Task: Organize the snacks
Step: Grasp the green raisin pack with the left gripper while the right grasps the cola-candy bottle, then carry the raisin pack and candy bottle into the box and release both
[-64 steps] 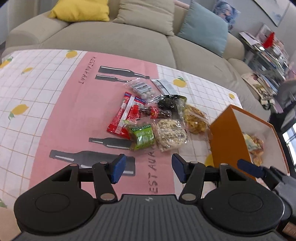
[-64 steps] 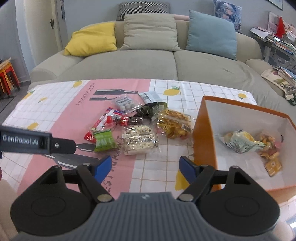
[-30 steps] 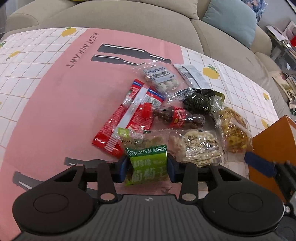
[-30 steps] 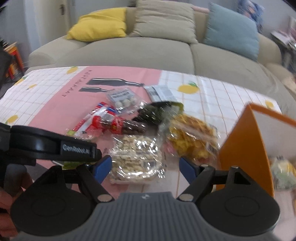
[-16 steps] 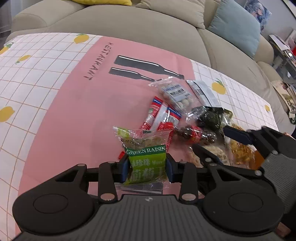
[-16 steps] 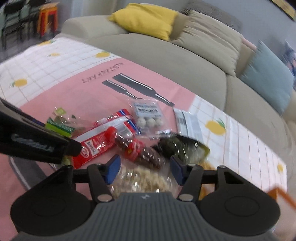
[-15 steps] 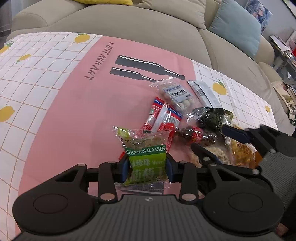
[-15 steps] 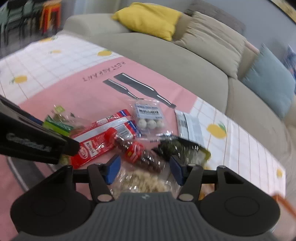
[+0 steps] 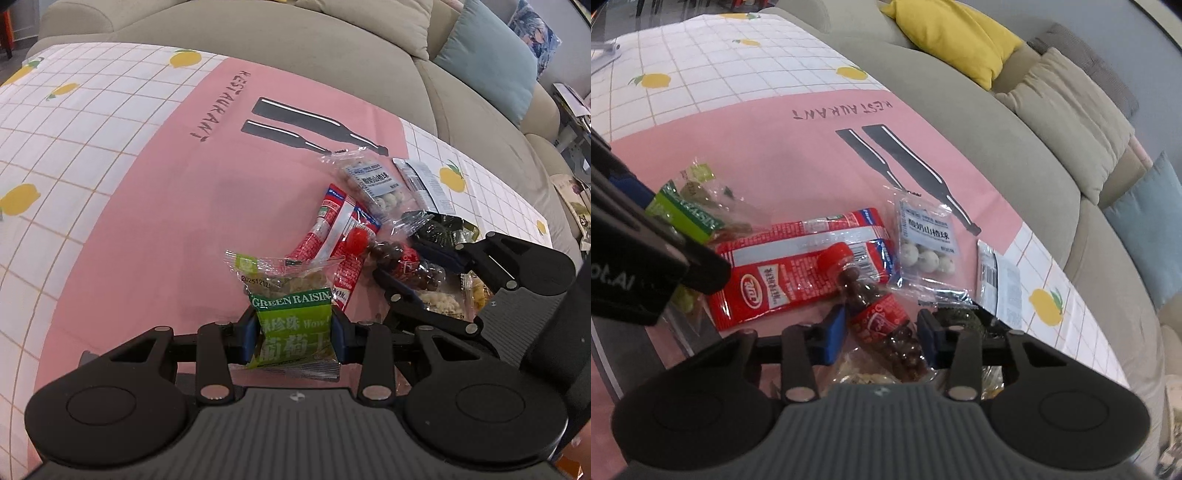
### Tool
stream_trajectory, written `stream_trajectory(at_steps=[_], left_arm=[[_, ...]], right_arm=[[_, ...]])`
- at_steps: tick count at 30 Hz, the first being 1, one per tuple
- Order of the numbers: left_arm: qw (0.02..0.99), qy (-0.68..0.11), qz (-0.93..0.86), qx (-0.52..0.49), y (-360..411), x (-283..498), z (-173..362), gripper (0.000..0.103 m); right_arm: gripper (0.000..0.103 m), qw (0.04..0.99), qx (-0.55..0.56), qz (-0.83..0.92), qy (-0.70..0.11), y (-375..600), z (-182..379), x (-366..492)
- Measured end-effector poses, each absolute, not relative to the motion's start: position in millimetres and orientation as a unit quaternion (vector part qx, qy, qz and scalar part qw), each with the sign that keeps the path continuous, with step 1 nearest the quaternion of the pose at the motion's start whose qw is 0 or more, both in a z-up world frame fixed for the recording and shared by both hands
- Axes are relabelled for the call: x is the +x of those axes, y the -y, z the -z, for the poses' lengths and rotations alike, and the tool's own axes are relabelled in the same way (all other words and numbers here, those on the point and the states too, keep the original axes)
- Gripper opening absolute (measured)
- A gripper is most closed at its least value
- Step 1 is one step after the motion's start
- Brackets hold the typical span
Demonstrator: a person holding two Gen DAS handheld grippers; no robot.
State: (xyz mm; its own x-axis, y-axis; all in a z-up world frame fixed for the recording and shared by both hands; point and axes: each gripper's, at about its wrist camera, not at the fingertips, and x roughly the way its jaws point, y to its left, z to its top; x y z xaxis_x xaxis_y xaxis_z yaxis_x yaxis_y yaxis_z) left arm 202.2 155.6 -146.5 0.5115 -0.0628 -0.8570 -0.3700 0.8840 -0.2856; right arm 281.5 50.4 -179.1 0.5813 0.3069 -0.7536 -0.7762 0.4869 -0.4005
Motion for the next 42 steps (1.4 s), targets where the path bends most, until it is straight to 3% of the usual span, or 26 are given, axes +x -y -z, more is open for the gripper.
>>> stream_trajectory(at_steps=[9, 20, 29, 42], left_arm=[[0.842, -0.474, -0.088, -0.242, -150, 186, 133, 0.044], [0.842, -0.478, -0.058, -0.242, -122, 153, 116, 0.044], [0.846, -0.490, -0.013, -0.208, -82, 121, 98, 0.044], [0.868, -0.456, 0.065, -0.184, -23, 107, 33, 0.044]], right_arm=[[0.035, 0.840, -0.331, -0.322, -0.286, -38, 142, 257], [0.033, 0.879, -0.175, -0.276, -0.346, 23, 104, 207], [0.033, 0.885, -0.115, -0.251, -0.374, 71, 93, 151], [0.033, 0.900, -0.032, -0.226, -0.371, 155, 36, 117]])
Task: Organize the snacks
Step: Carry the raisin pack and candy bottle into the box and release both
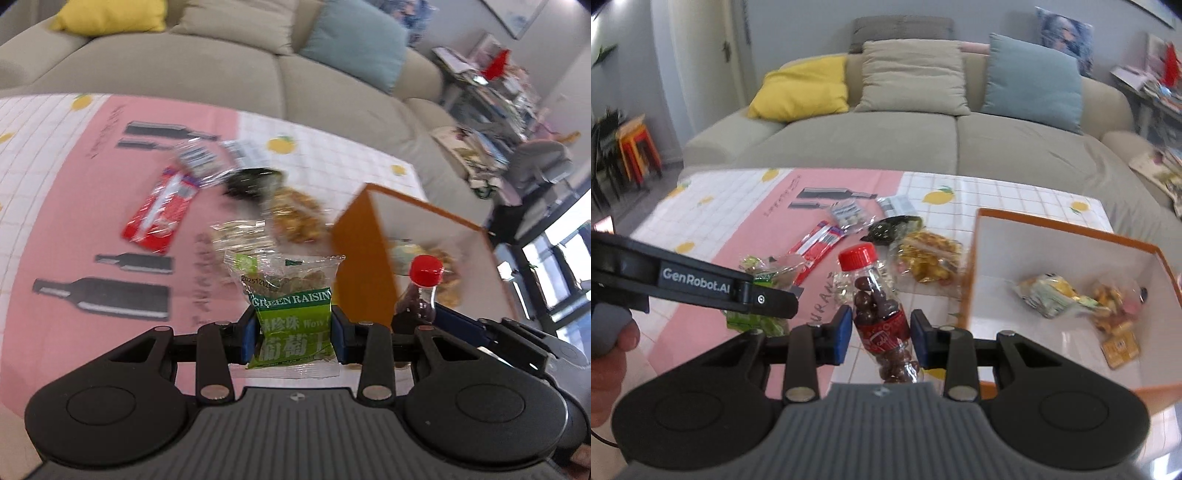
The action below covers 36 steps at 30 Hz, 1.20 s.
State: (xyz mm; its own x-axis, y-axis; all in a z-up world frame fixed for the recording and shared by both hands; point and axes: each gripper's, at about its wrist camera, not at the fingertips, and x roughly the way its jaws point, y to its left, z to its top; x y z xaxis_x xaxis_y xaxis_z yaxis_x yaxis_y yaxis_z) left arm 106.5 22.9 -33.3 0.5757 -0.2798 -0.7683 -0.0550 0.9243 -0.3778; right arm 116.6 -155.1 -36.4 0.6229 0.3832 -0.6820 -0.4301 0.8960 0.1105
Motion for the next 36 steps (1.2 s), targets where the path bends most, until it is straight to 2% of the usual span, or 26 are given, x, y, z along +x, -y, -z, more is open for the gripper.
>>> stream_trajectory(at_steps=[10, 17, 24, 36], left_arm=[[0.865, -0.458, 0.154, -0.139, 61, 131, 5, 0.044], [0.848, -0.480, 0.195, -0.116, 120, 165, 4, 0.044], [0.822, -0.516, 0.221, -0.094, 169, 200, 22, 0.044], [0.762, -0.589, 0.235, -0.128, 196, 250, 82, 0.044]], right_arm=[[0.033, 0.899, -0.021, -0.196, -0.391, 238, -1, 135], [0.033, 0.895, -0.045, -0.142, -0.421, 297, -10, 168], [0.033, 0.869, -0.040, -0.111, -0.480, 350, 9, 219], [0.030, 0.809, -0.071, -0.086, -0.577, 379, 72, 281]])
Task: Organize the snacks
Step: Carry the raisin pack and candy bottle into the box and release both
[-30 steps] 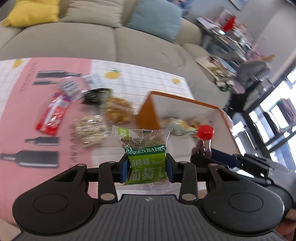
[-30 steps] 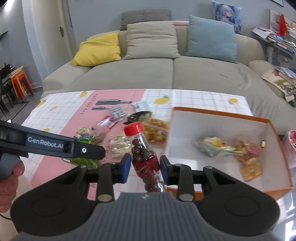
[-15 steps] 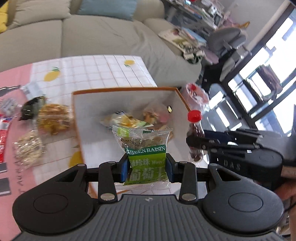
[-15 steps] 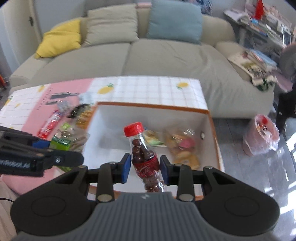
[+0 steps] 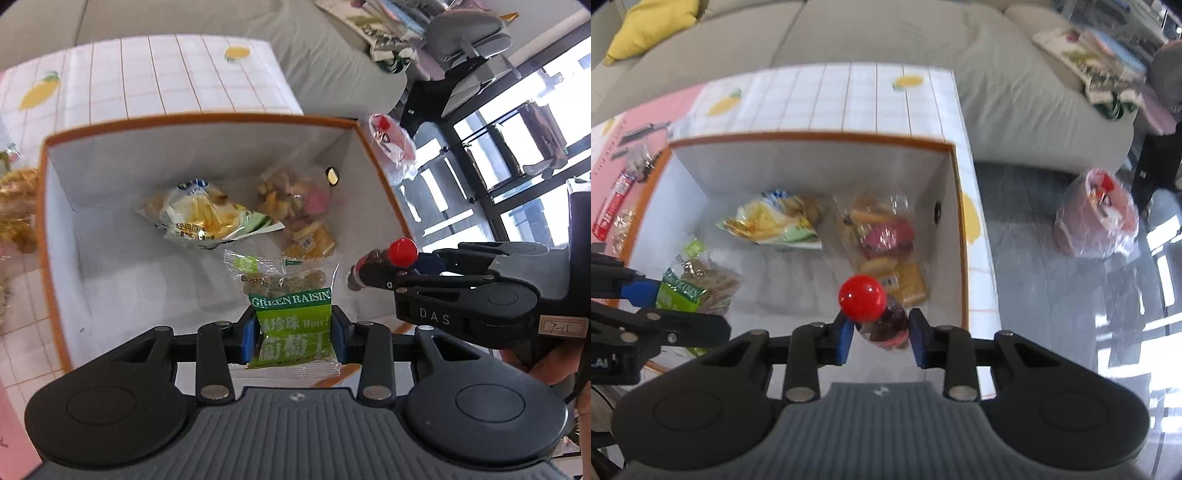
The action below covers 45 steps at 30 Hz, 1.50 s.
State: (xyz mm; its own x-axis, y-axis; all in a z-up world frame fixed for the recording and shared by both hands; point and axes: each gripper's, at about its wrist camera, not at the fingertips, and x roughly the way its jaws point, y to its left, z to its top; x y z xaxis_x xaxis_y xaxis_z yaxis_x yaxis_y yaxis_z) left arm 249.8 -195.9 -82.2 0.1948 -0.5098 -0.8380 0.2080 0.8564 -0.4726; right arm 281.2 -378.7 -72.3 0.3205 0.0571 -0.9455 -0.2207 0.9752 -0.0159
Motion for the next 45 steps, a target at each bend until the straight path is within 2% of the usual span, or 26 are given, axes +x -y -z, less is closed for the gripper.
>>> stream_trajectory(at_steps=[13, 25, 34, 43, 45], left_arm=[[0.737, -0.622, 0.236, -0.117, 219, 265, 114, 0.044], [0.731, -0.637, 0.214, -0.123, 225, 276, 128, 0.044], [0.714, -0.653, 0.201, -0.153, 242, 282, 143, 0.044], [0.699, -0.668, 0.201, -0.160, 269, 282, 157, 0.046], [0.697, -0.669, 0.202, -0.161, 270, 282, 156, 0.052]], right_arm=[[0.029, 0.737, -0.119, -0.101, -0.658, 372, 119, 305], [0.028, 0.761, -0.117, -0.096, -0.631, 372, 118, 316], [0.042, 0.804, -0.105, -0.084, -0.579, 384, 79, 306], [0.043, 0.826, -0.062, -0.079, -0.554, 398, 69, 304], [0.043, 0.828, -0.056, -0.078, -0.553, 399, 69, 304]])
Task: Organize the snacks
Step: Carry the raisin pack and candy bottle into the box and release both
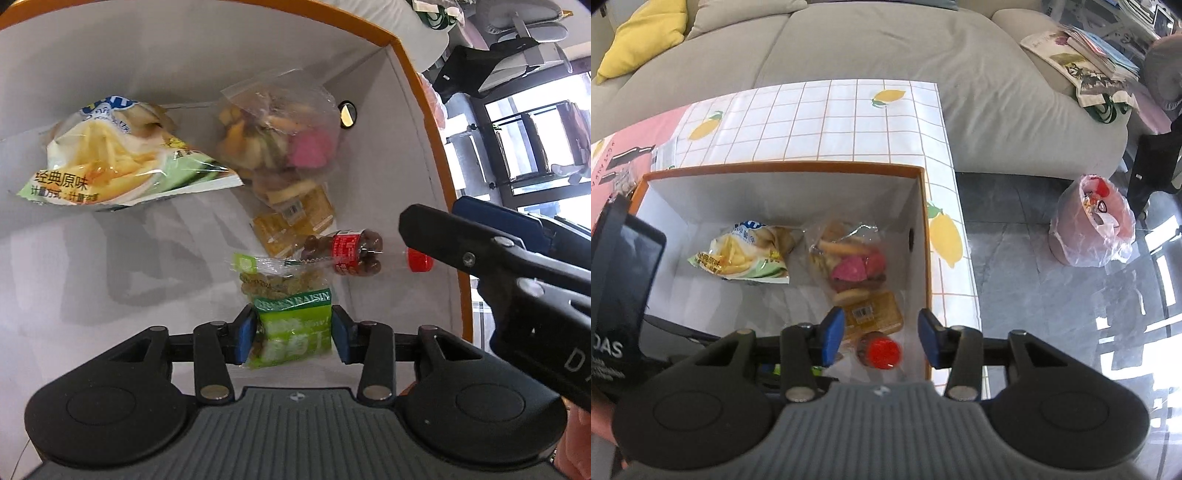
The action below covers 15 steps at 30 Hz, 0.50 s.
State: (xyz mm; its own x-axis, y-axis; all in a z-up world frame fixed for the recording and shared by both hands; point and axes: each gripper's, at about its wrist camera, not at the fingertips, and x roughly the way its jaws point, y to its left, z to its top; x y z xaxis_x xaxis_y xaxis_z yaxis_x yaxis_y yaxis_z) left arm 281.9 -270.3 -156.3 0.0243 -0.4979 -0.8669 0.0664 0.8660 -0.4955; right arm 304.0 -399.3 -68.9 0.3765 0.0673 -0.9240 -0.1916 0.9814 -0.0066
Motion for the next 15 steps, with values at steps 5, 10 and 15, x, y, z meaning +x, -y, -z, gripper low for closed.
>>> stream_trajectory(at_steps=[5, 10, 15], left_arm=[[0.693, -0.668, 0.216, -0.165, 272, 280, 152, 0.059], [0.701, -0.661, 0.221, -0.149, 261, 273, 139, 0.059], [0.727, -0.636, 0.233, -0.106, 246, 257, 109, 0.059]], right_arm=[[0.047, 0.830, -0.041, -0.075, -0.551, 400, 68, 301], [0.050, 0.827, -0.046, -0.075, -0.555, 396, 67, 298], [0.050, 0.820, -0.050, -0.080, -0.564, 387, 66, 290]])
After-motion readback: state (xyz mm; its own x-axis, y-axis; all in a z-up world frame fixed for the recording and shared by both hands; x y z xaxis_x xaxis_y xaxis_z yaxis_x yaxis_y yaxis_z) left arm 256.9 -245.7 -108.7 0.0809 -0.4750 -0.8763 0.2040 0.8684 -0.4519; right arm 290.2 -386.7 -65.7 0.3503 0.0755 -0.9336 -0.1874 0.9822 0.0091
